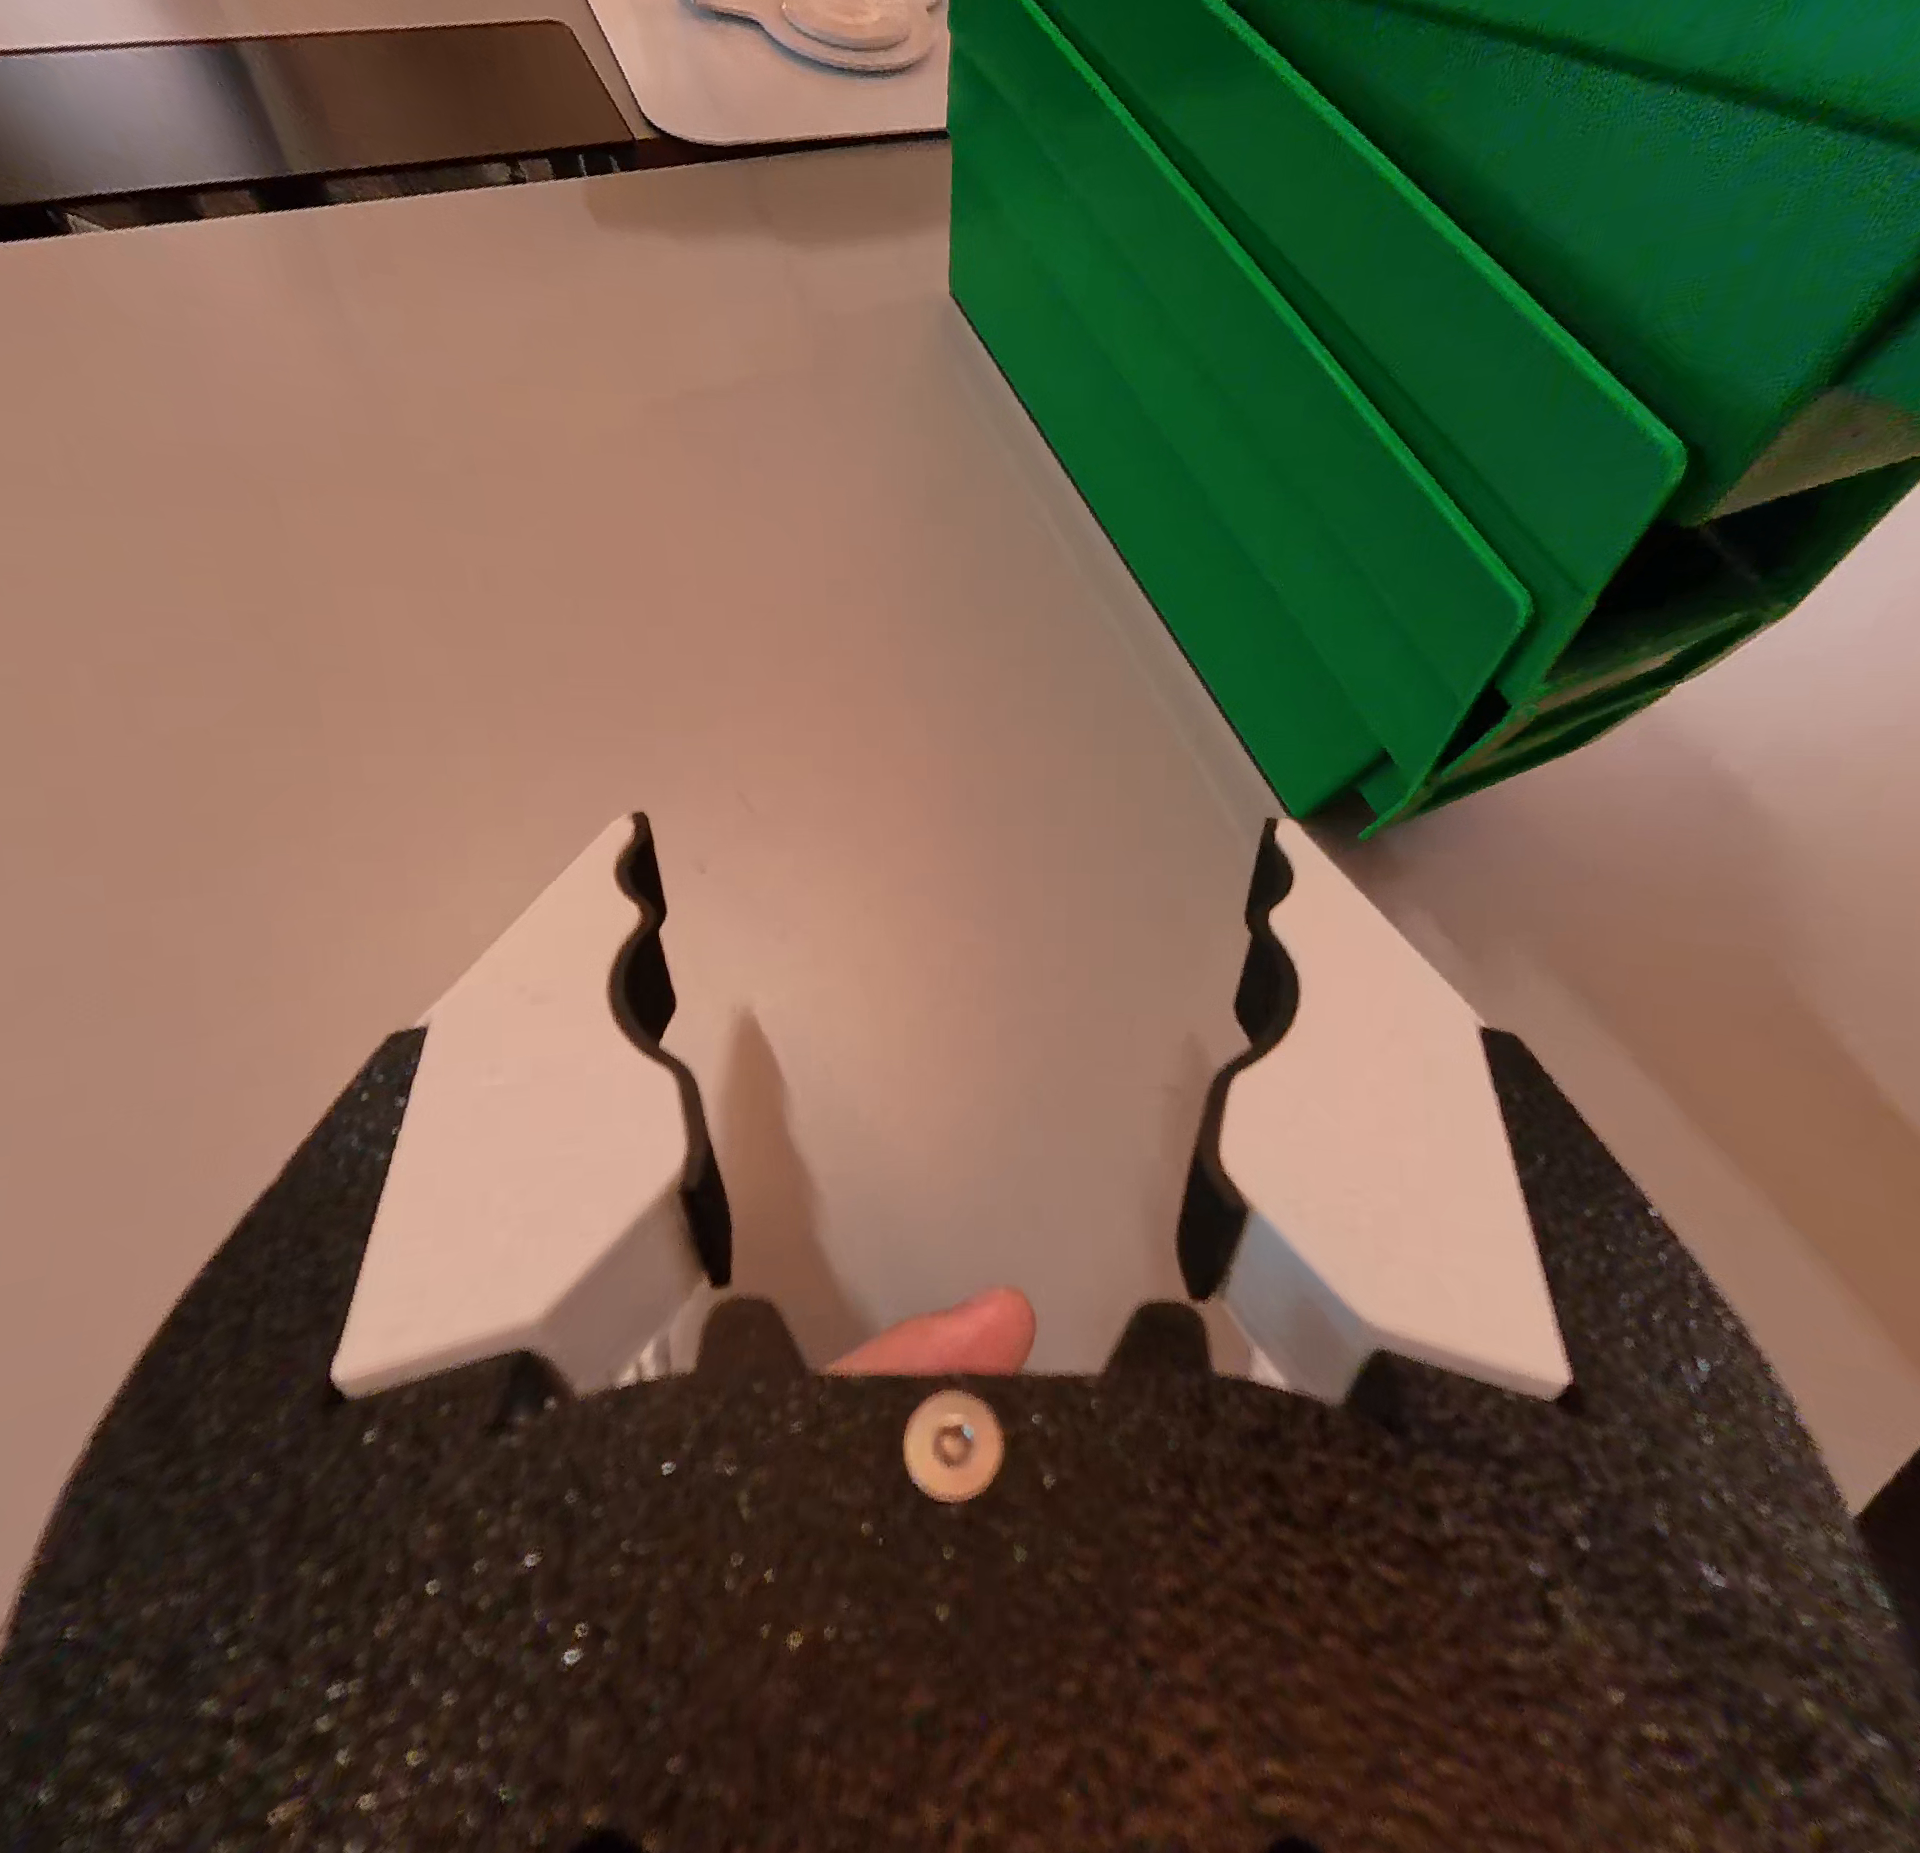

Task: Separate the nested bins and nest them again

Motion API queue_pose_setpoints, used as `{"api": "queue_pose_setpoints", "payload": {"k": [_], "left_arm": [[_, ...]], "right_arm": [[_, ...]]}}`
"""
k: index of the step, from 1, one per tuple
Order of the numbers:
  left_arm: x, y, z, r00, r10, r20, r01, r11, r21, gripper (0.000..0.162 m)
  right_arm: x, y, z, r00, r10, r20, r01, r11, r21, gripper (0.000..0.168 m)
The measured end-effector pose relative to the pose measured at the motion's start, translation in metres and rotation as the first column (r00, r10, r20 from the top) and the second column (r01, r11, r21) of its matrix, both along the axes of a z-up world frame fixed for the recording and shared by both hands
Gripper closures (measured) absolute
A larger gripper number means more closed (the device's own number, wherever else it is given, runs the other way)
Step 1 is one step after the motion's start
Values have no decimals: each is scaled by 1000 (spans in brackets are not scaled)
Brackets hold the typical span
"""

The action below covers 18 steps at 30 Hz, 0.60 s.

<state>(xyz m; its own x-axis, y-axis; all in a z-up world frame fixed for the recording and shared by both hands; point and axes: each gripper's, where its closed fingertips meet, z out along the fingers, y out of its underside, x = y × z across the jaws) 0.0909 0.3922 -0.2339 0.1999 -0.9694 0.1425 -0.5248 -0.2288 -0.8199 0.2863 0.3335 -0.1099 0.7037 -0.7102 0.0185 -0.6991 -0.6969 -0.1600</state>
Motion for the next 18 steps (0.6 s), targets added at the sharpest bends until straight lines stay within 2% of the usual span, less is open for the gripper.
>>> {"api": "queue_pose_setpoints", "payload": {"k": [8, 12, 18], "left_arm": [[0, -1, 0, 1000, 0, -3, 0, 1000, 5, 52], [0, 0, -1, 1000, 1, -6, -1, 1000, 3, 52], [-1, 1, -1, 1000, 4, -3, -4, 1000, 0, 52]], "right_arm": [[-11, -11, -22, 998, 1, -65, -6, 997, -78, 69], [-12, -10, -23, 998, 6, -69, -11, 997, -74, 61], [-12, -7, -25, 995, 14, -97, -21, 997, -69, 57]]}}
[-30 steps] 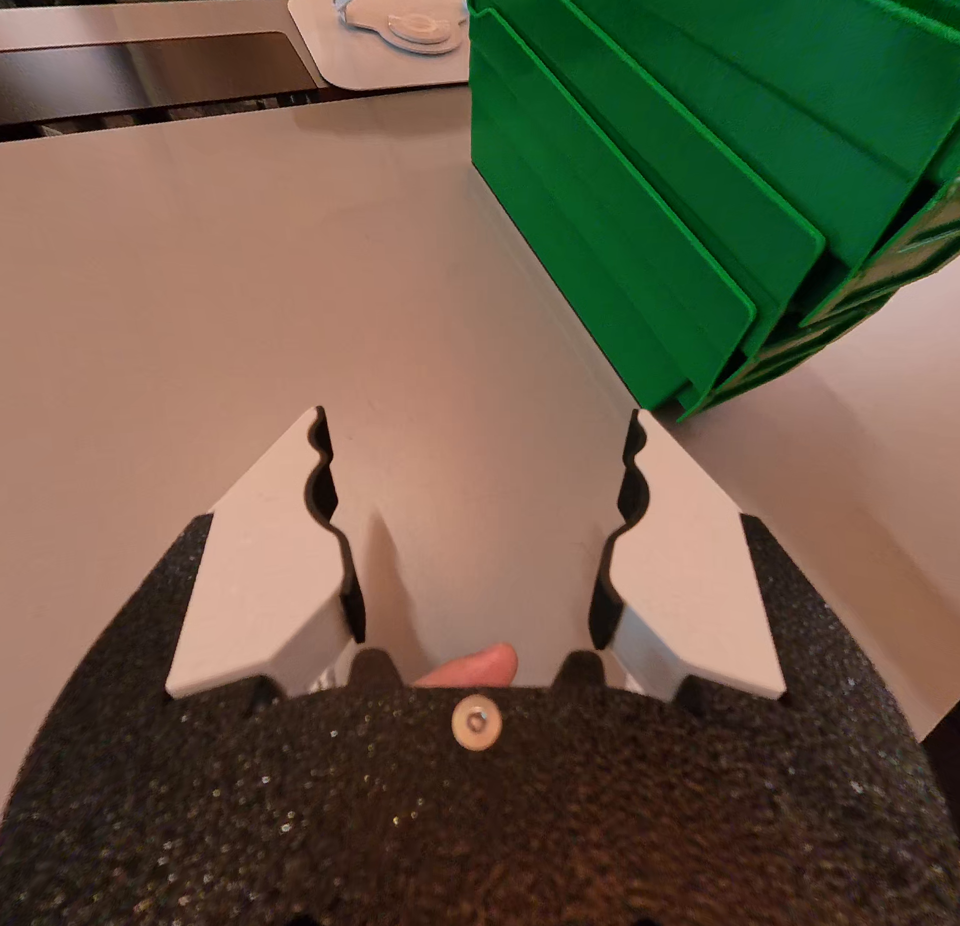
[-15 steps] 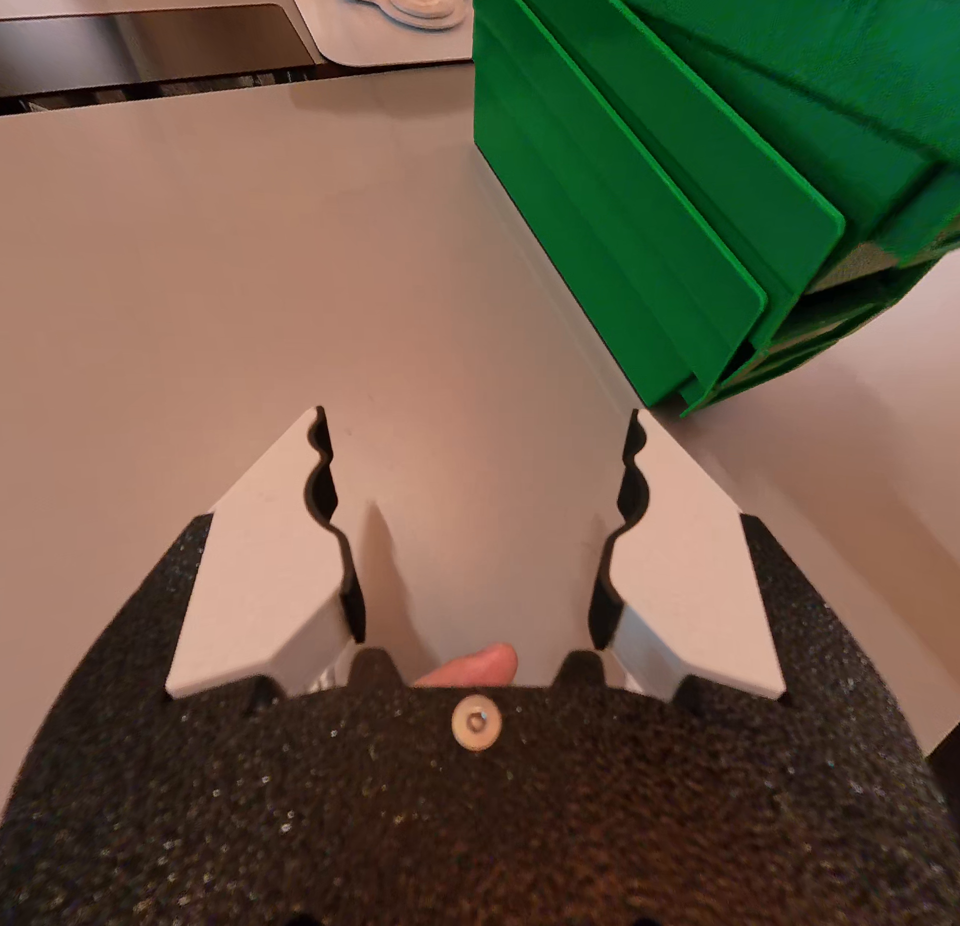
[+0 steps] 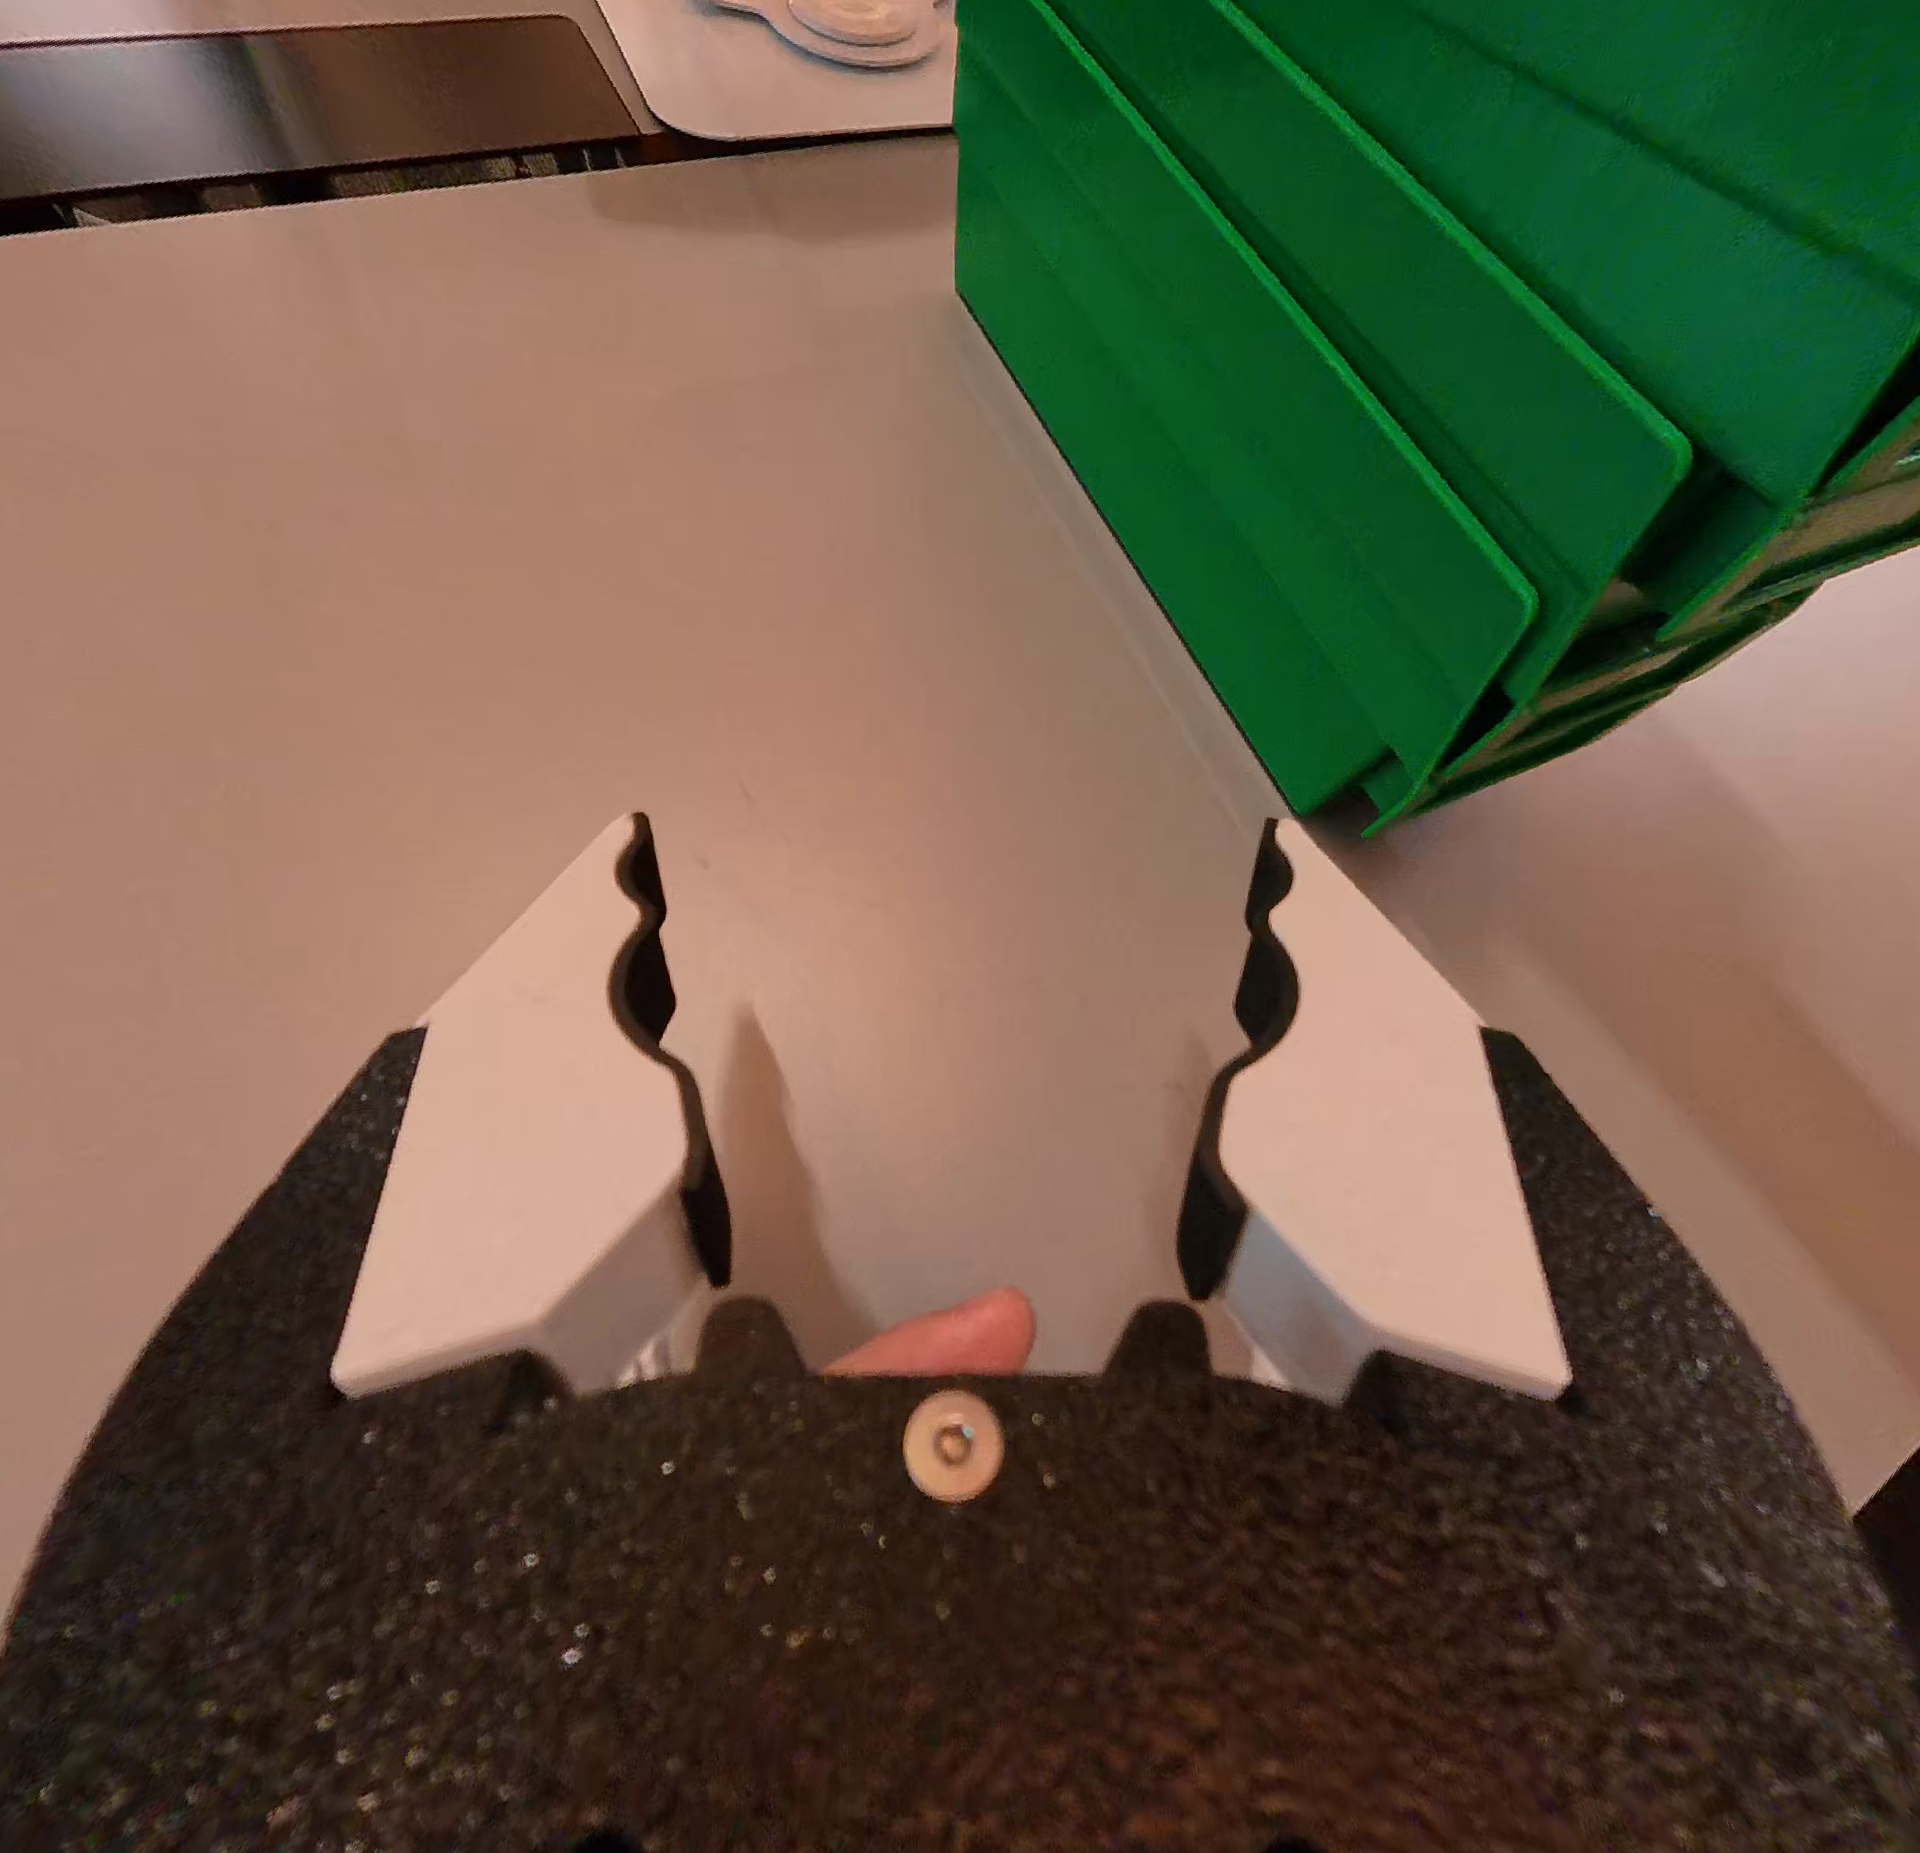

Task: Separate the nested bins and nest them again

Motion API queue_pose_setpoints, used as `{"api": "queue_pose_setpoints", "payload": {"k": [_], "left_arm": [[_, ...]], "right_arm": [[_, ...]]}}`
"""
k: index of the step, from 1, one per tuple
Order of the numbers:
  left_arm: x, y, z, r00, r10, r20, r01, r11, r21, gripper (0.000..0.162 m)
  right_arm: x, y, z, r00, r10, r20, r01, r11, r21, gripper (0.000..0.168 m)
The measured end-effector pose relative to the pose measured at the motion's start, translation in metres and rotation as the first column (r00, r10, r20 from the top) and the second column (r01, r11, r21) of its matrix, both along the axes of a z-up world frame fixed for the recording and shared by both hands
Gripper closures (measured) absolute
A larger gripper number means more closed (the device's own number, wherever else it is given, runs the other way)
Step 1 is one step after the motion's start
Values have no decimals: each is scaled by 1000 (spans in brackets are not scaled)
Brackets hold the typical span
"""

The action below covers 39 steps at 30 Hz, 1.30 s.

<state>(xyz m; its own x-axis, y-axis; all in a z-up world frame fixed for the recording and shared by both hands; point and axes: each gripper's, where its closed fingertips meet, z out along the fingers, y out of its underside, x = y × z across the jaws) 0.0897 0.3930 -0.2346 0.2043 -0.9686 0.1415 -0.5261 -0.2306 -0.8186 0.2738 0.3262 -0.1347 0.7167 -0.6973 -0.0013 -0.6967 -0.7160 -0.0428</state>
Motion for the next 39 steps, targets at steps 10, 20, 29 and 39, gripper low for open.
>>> {"api": "queue_pose_setpoints", "payload": {"k": [10, 20, 29, 39], "left_arm": [[-1, 3, -2, 1000, 4, -1, -4, 1000, -10, 52], [-1, 5, -5, 1000, 9, -7, -9, 1000, -17, 52], [0, 3, -5, 1000, 2, -12, -2, 1000, -15, 52], [1, 3, -8, 1000, 2, -16, -2, 1000, -23, 52]], "right_arm": [[9, 8, -6, 1000, -25, -11, 26, 998, 55, 54], [9, 10, -20, 999, -28, -39, 31, 997, 64, 50], [10, 9, -18, 998, -27, -48, 31, 997, 75, 62], [11, 13, -10, 999, -18, -47, 22, 995, 97, 66]]}}
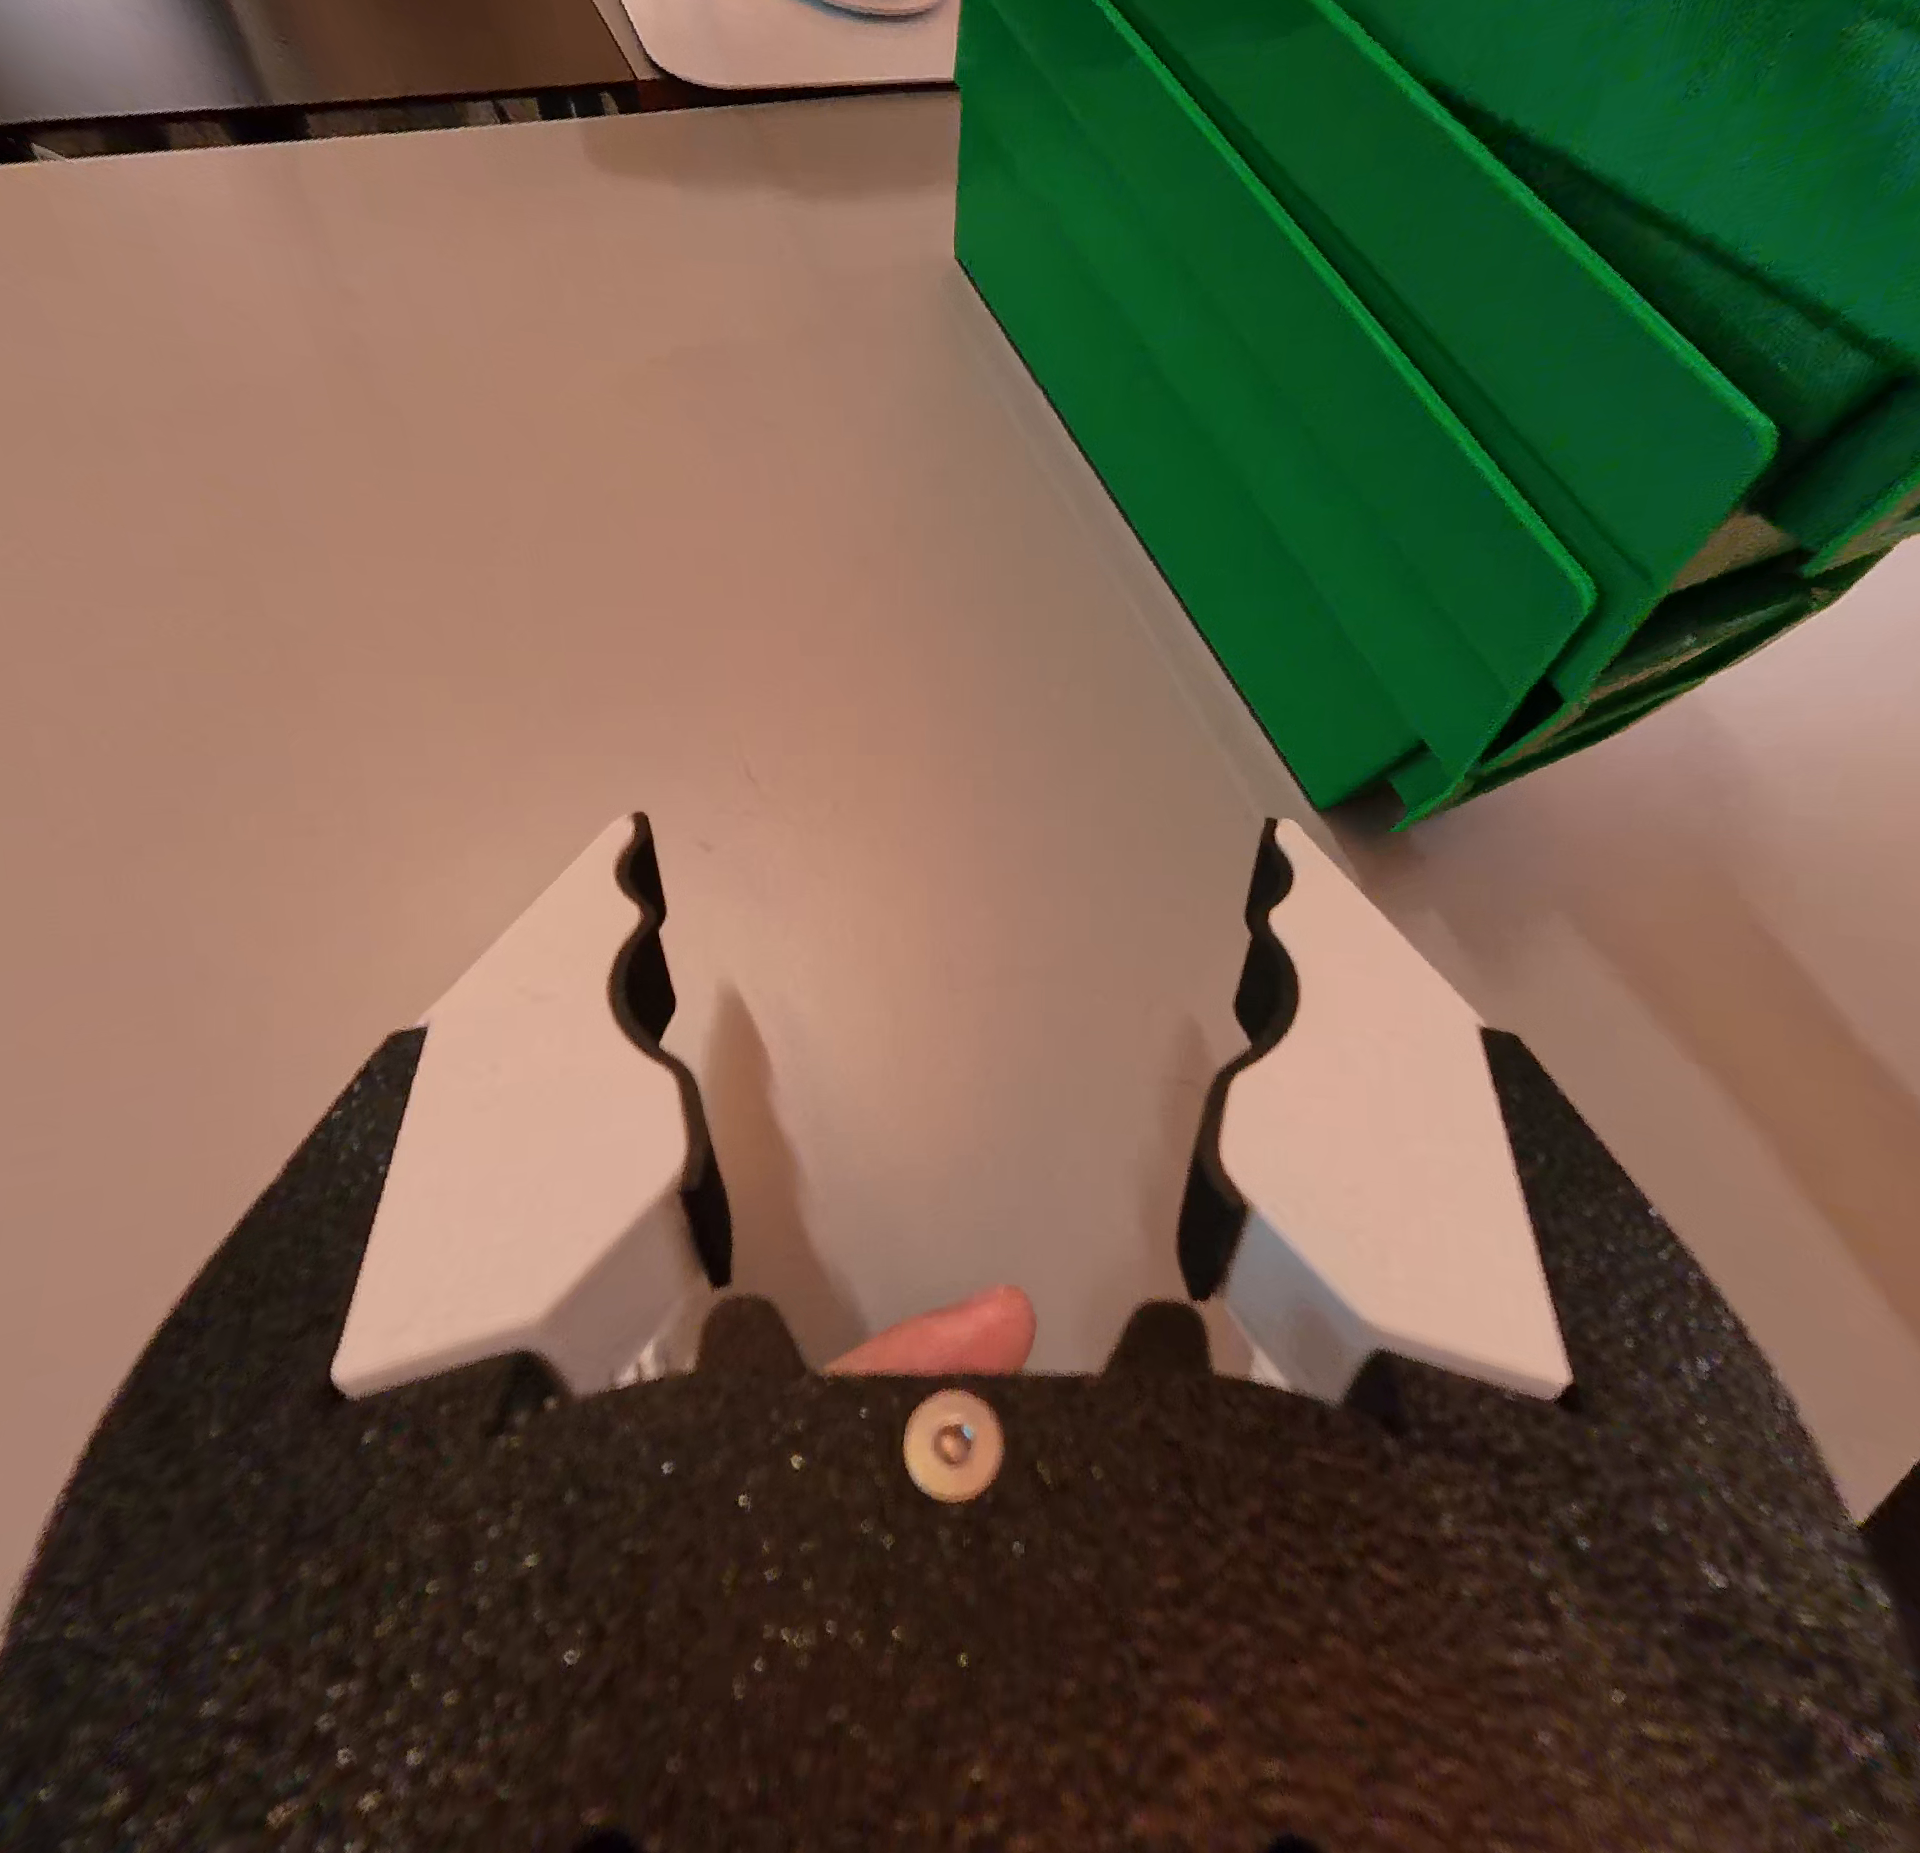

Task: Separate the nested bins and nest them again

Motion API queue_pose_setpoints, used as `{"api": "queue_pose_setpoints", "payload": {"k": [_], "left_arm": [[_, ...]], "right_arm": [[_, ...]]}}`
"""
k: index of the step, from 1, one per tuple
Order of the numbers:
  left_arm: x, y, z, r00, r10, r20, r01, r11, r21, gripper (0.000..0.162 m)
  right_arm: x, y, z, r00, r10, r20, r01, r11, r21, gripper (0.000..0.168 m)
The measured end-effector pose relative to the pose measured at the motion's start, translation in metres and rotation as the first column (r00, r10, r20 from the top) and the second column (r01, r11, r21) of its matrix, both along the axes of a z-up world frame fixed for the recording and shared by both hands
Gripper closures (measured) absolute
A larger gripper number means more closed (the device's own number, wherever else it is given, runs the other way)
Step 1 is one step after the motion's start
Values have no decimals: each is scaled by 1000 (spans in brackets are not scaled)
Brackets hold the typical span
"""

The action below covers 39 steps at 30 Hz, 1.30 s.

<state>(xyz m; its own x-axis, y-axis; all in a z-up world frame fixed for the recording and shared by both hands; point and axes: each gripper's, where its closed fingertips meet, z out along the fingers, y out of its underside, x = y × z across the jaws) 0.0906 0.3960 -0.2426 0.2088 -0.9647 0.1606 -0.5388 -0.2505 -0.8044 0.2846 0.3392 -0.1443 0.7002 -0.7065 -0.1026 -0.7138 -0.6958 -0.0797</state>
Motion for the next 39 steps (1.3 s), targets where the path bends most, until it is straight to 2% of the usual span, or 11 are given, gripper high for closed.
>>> {"api": "queue_pose_setpoints", "payload": {"k": [8, 20, 28, 34, 37, 39], "left_arm": [[1, -2, -1, 1000, -5, -3, 5, 1000, -1, 52], [3, -5, -1, 1000, -12, -1, 12, 1000, 0, 52], [3, -5, -3, 1000, -13, -5, 13, 1000, -3, 52], [3, -3, -3, 1000, -9, -2, 9, 1000, -11, 52], [3, -3, -3, 1000, -9, 0, 9, 1000, -14, 52], [3, -4, -3, 1000, -11, -1, 11, 1000, -16, 52]], "right_arm": [[5, 7, 27, 999, 0, 34, -2, 998, 65, 67], [7, 5, 28, 999, -24, -33, 29, 984, 178, 68], [8, 10, 41, 998, 27, 53, -33, 992, 120, 70], [7, 9, 47, 999, 20, 29, -24, 987, 158, 70], [4, 12, 50, 998, -37, -55, 49, 971, 234, 69], [3, 13, 51, 998, -19, -65, 35, 966, 256, 69]]}}
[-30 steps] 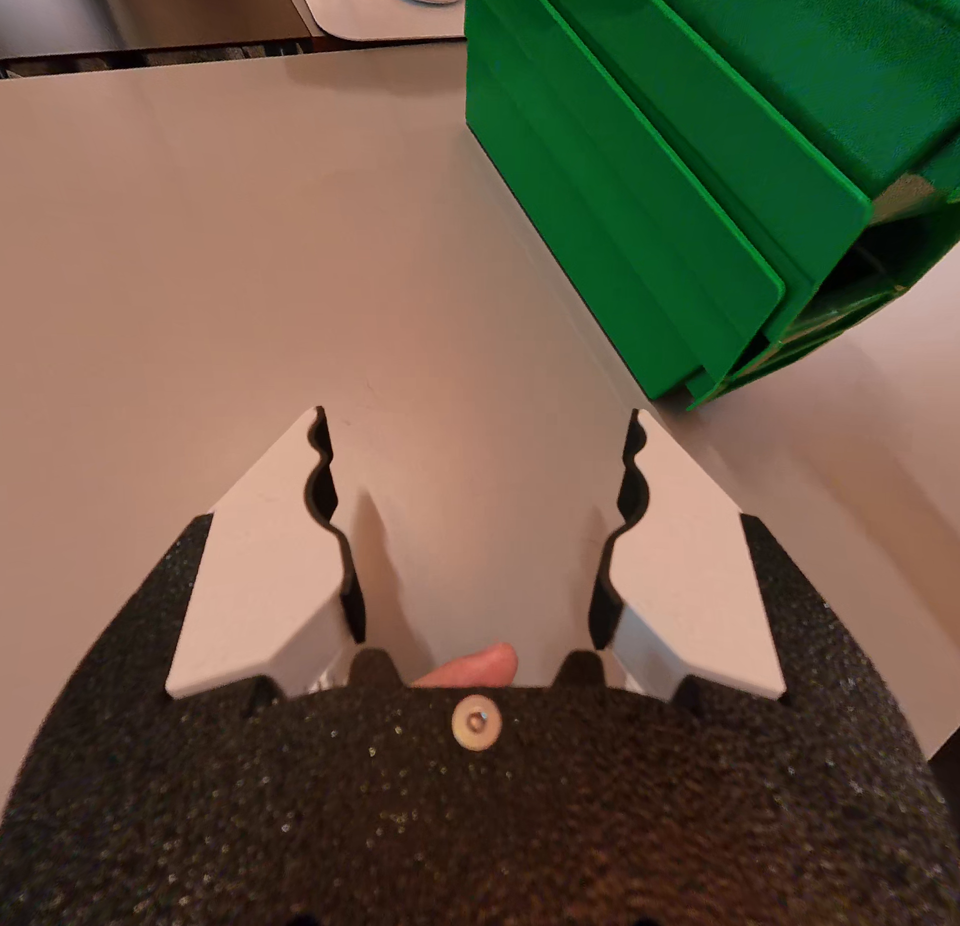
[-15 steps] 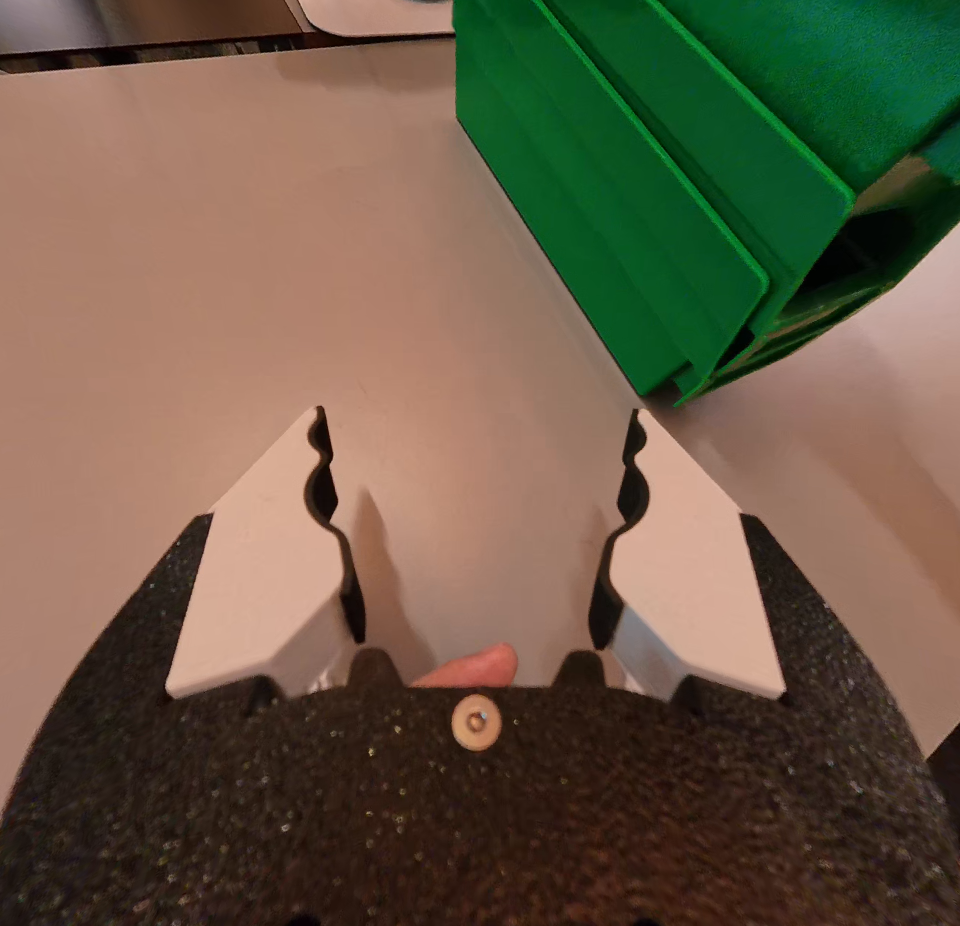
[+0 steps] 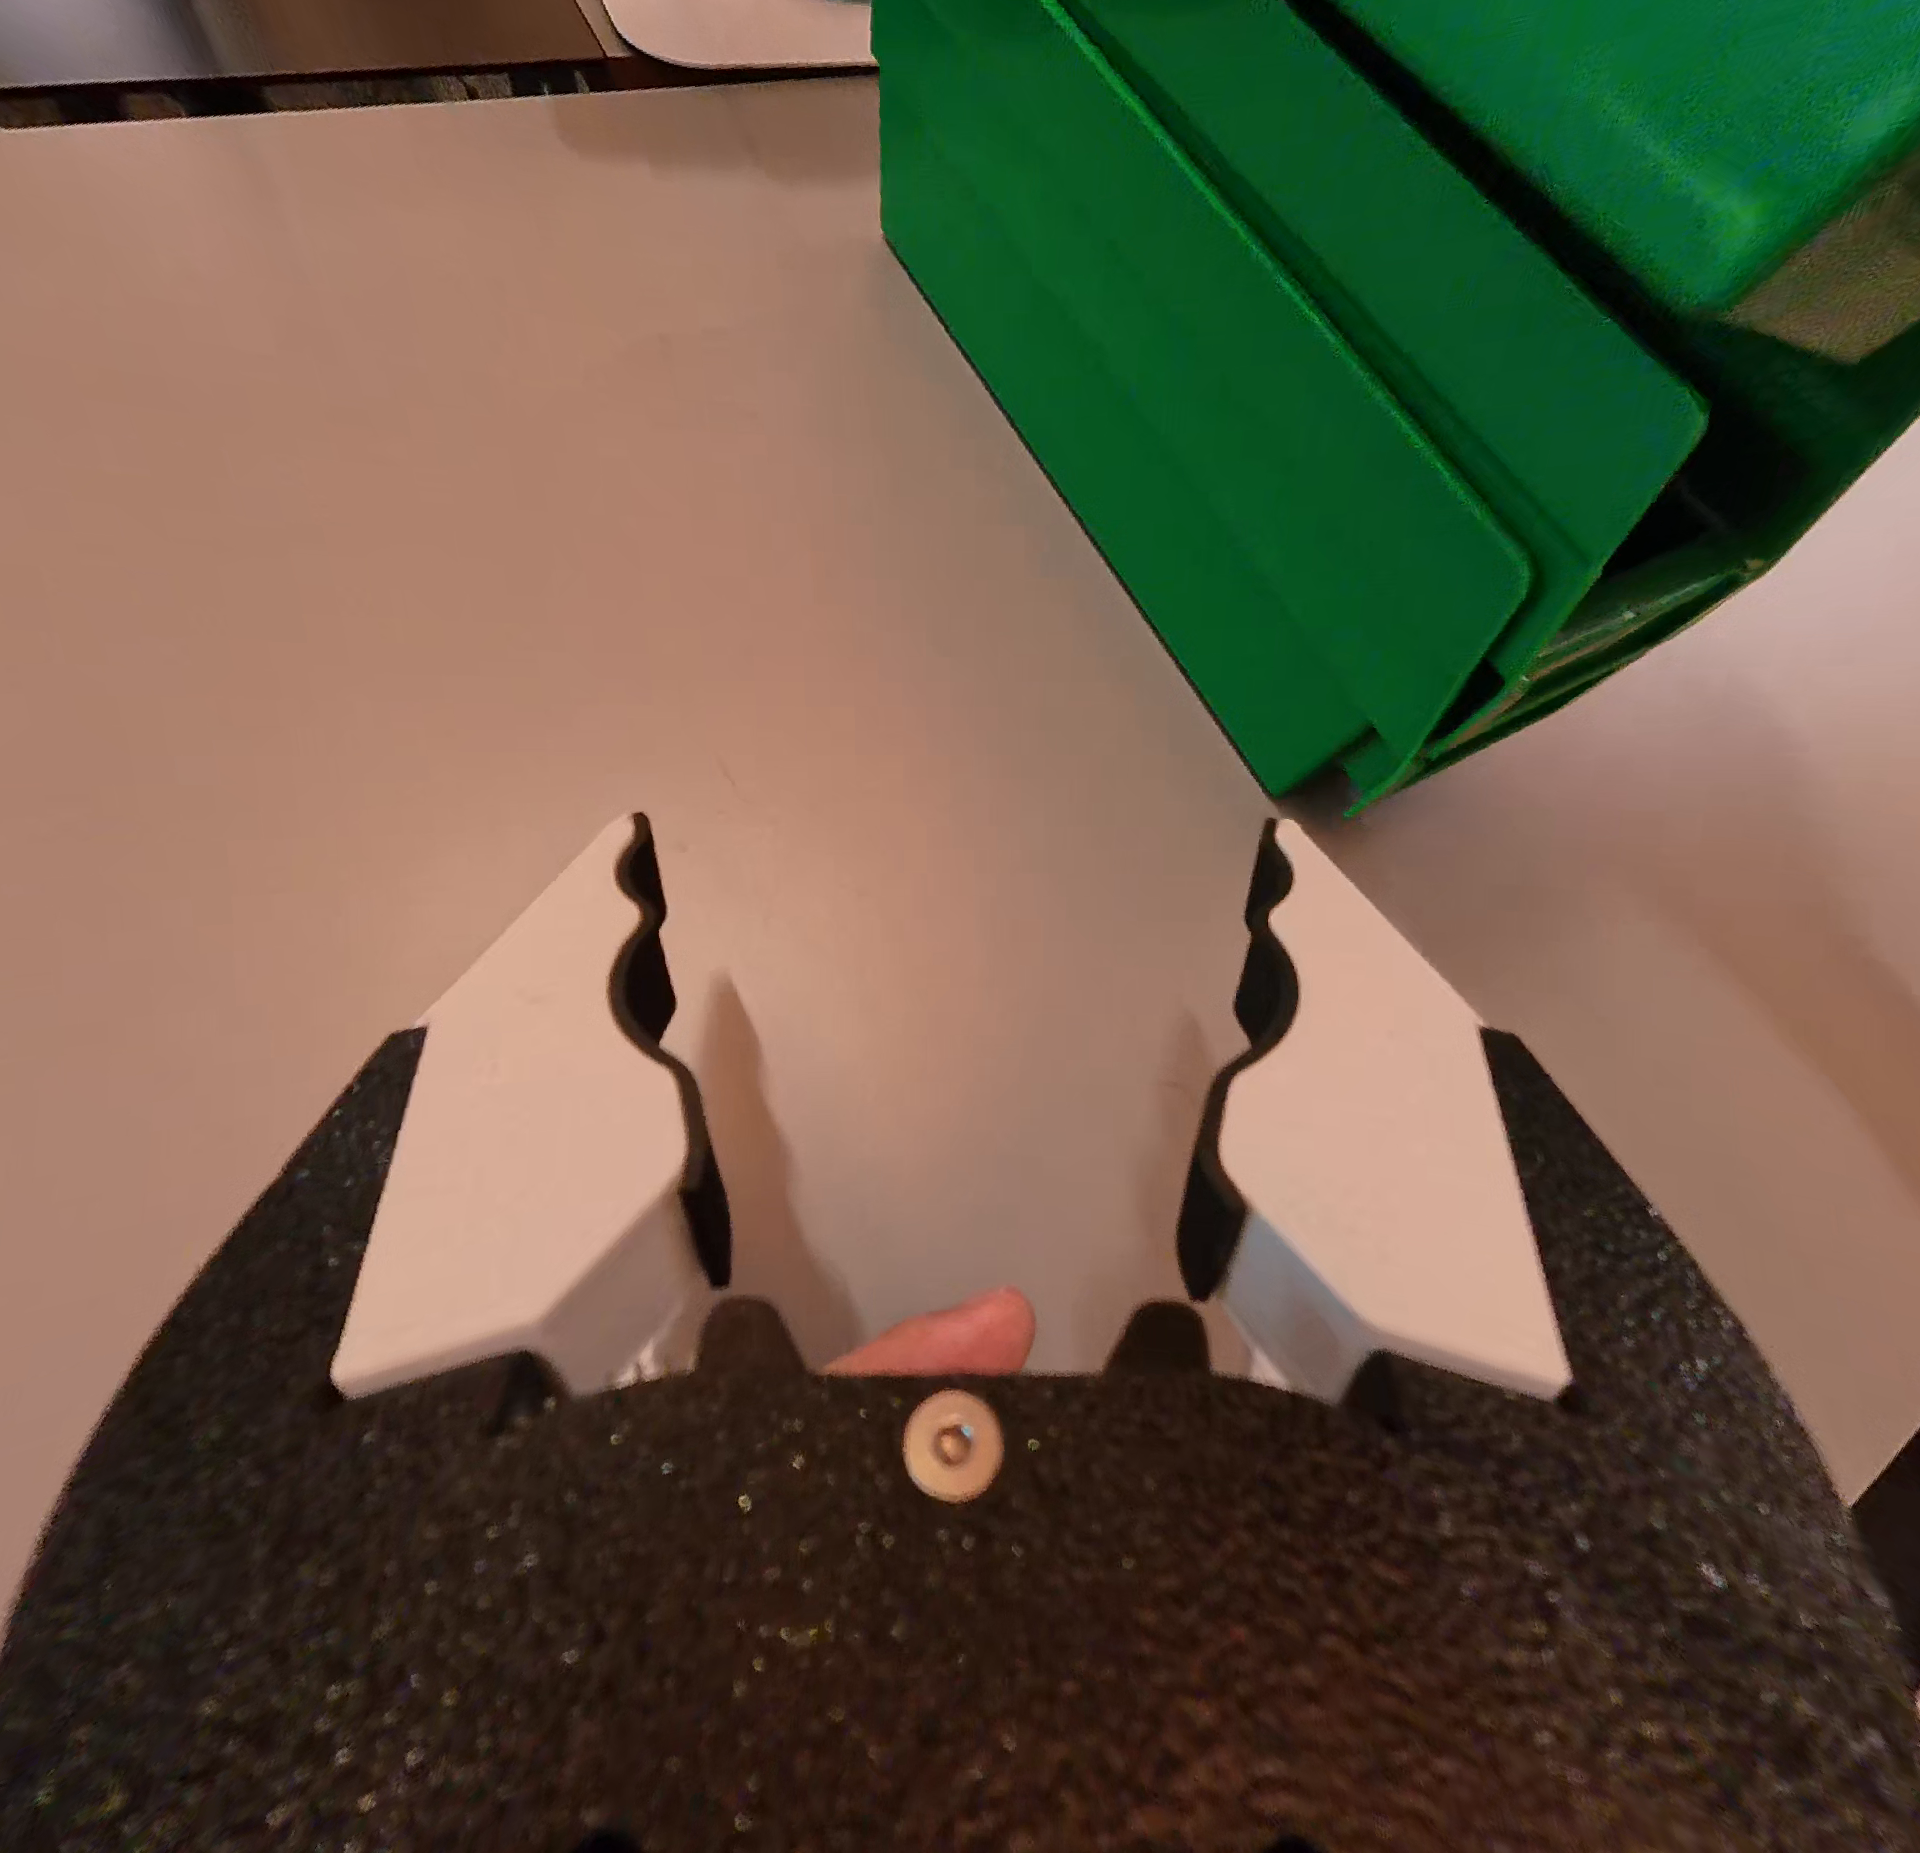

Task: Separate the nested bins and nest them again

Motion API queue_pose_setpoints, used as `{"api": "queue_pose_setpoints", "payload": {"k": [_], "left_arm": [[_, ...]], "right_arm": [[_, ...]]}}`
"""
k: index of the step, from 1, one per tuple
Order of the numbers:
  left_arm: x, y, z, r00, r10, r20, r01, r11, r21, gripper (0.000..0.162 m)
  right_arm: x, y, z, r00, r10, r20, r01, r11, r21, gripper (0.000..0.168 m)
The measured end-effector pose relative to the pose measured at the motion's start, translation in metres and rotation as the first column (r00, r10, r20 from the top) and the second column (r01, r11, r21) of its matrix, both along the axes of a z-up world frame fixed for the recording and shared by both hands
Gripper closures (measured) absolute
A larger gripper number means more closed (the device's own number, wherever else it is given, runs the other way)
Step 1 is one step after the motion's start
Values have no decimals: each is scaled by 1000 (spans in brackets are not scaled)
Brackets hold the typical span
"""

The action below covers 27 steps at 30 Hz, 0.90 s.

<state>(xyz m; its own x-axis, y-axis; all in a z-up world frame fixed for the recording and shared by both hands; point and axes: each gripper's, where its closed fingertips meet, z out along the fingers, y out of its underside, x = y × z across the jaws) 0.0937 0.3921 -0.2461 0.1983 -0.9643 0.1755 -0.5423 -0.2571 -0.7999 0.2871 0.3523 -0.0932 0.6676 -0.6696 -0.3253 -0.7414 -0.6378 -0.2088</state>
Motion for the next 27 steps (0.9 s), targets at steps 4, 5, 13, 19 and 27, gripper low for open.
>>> {"api": "queue_pose_setpoints", "payload": {"k": [4, 5, 13, 19, 27], "left_arm": [[1, -2, -2, 1000, -6, -7, 6, 1000, 2, 52], [1, -2, -2, 1000, -6, -8, 7, 1000, 3, 52], [1, -1, -4, 1000, -2, -12, 2, 1000, -6, 52], [2, -2, -4, 1000, -8, -10, 8, 1000, -7, 52], [-1, 1, -1, 1000, 0, 0, 0, 1000, -10, 52]], "right_arm": [[-2, 6, 7, 1000, 14, -7, -14, 999, 40, 70], [-2, 7, 9, 1000, 3, -8, -3, 999, 41, 70], [0, 8, 11, 997, 41, 67, -41, 999, -10, 68], [-2, 10, 15, 998, 48, 52, -48, 999, 13, 69], [-2, 10, 10, 991, 72, 117, -67, 997, -50, 70]]}}
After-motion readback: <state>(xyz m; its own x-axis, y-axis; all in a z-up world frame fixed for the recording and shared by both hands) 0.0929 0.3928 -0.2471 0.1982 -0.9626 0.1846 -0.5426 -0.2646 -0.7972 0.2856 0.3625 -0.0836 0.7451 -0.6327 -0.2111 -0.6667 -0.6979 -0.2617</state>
